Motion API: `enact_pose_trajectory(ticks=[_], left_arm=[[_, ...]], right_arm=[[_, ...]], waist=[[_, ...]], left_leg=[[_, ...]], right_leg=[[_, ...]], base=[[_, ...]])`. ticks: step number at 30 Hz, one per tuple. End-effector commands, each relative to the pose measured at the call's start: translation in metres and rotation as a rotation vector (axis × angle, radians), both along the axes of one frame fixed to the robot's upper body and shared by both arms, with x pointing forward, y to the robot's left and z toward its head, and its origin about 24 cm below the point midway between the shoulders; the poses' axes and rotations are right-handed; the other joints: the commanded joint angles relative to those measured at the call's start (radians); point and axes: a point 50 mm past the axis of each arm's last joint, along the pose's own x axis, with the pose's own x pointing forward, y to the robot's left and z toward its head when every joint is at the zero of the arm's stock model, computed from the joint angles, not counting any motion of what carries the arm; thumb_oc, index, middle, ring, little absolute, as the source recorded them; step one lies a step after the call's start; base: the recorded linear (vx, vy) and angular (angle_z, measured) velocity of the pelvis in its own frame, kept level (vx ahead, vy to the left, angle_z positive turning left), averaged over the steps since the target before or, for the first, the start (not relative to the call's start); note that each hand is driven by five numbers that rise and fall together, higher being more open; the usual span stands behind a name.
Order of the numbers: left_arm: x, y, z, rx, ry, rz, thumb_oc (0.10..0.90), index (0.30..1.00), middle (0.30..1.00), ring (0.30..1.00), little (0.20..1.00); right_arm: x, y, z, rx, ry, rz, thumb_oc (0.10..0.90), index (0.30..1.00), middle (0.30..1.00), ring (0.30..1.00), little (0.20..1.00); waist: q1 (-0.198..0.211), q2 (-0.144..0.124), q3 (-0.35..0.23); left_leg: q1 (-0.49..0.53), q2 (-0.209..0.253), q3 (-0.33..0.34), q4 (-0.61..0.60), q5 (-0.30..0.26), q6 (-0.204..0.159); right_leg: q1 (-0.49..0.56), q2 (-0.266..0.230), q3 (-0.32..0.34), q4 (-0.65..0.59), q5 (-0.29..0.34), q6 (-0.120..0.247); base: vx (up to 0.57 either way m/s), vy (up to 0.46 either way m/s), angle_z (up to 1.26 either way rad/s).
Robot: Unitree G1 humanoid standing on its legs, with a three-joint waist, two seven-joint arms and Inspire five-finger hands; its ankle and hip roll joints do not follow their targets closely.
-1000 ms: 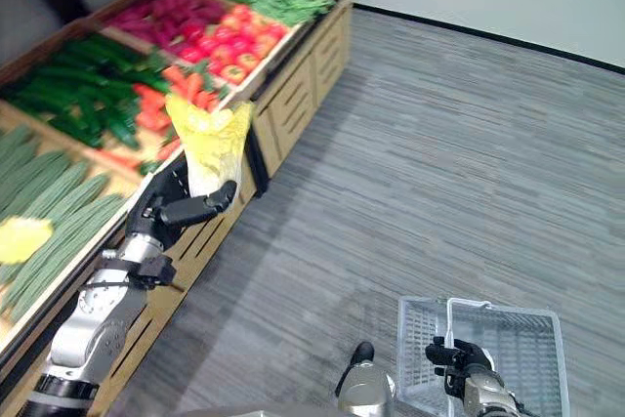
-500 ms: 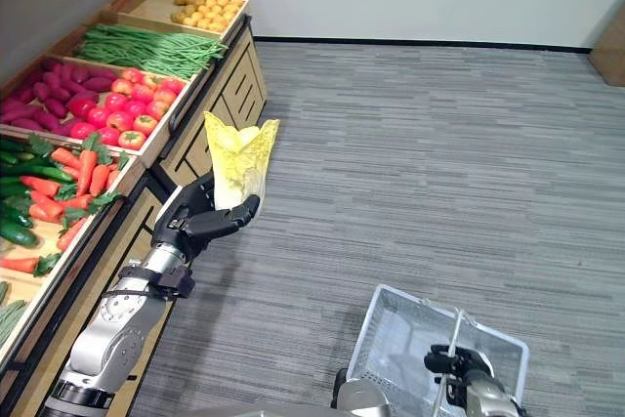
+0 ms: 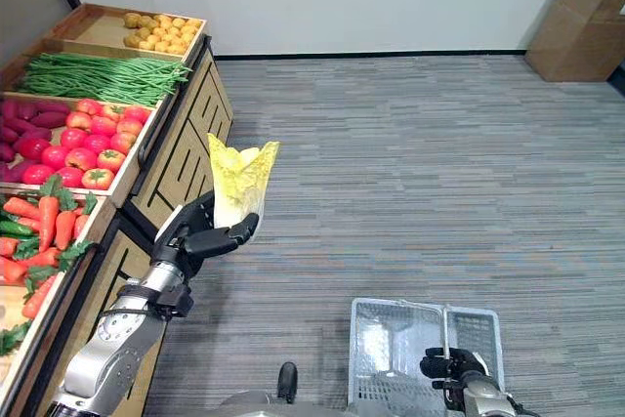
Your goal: Get the vegetables into the basket
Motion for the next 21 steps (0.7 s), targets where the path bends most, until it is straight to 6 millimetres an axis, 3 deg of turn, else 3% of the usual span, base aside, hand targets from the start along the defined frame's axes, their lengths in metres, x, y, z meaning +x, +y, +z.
enact_pose_trajectory(ticks=[1,5,6,11,12,14,21], left_arm=[[0.011,-0.008,0.053,0.011,-0.278,-0.048,0.4,0.3,0.3,0.3,0.3],[0.012,-0.011,0.052,0.04,-0.267,-0.085,0.4,0.3,0.3,0.3,0.3],[0.014,-0.018,0.057,0.078,-0.278,-0.149,0.4,0.3,0.3,0.3,0.3],[0.018,-0.032,0.066,0.096,-0.311,-0.238,0.4,0.3,0.3,0.3,0.3],[0.018,-0.04,0.072,0.112,-0.333,-0.295,0.4,0.3,0.3,0.3,0.3],[0.019,-0.043,0.075,0.115,-0.341,-0.314,0.4,0.3,0.3,0.3,0.3],[0.027,-0.074,0.082,0.148,-0.372,-0.469,0.4,0.3,0.3,0.3,0.3]], right_arm=[[0.064,-0.021,0.038,-0.075,-0.235,-0.004,0.4,0.3,0.3,0.3,0.3],[0.074,-0.024,0.048,-0.096,-0.274,0.009,0.4,0.3,0.3,0.3,0.3],[0.092,-0.032,0.064,-0.125,-0.32,0.026,0.4,0.3,0.3,0.3,0.3],[0.118,-0.04,0.087,-0.154,-0.37,0.056,0.4,0.3,0.3,0.3,0.3],[0.132,-0.043,0.1,-0.168,-0.404,0.072,0.4,0.3,0.3,0.3,0.3],[0.138,-0.043,0.105,-0.173,-0.416,0.078,0.4,0.3,0.3,0.3,0.3],[0.191,-0.024,0.149,-0.203,-0.54,0.193,0.4,0.3,0.3,0.3,0.3]], waist=[[0.029,-0.014,-0.041],[0.031,-0.012,-0.044],[0.033,-0.012,-0.049],[0.038,-0.01,-0.049],[0.04,-0.008,-0.051],[0.04,-0.006,-0.051],[0.036,-0.005,-0.056]], left_leg=[[0.076,0.065,0.015,0.007,-0.137,-0.057],[0.077,0.063,0.016,0.007,-0.142,-0.055],[0.082,0.064,0.017,0.007,-0.149,-0.051],[0.087,0.064,0.019,0.007,-0.153,-0.05],[0.088,0.063,0.019,0.007,-0.155,-0.05],[0.088,0.064,0.02,0.007,-0.156,-0.051],[0.095,0.066,0.021,0.007,-0.16,-0.049]], right_leg=[[-0.002,0.03,-0.029,0.006,-0.069,-0.009],[-0.005,0.029,-0.028,0.006,-0.068,-0.005],[-0.007,0.028,-0.024,0.006,-0.069,0.001],[-0.006,0.026,-0.028,0.006,-0.068,0.005],[-0.007,0.025,-0.031,0.006,-0.067,0.007],[-0.008,0.024,-0.032,0.006,-0.067,0.008],[-0.002,0.025,-0.034,0.006,-0.067,0.008]], base=[[0.03,0.02,-0.04],[0.02,0.012,-0.02],[0.04,0.011,-0.03],[0.03,0.004,-0.06],[0.0,0.0,0.0],[0.0,0.0,0.0],[-0.01,0.0,0.0]])
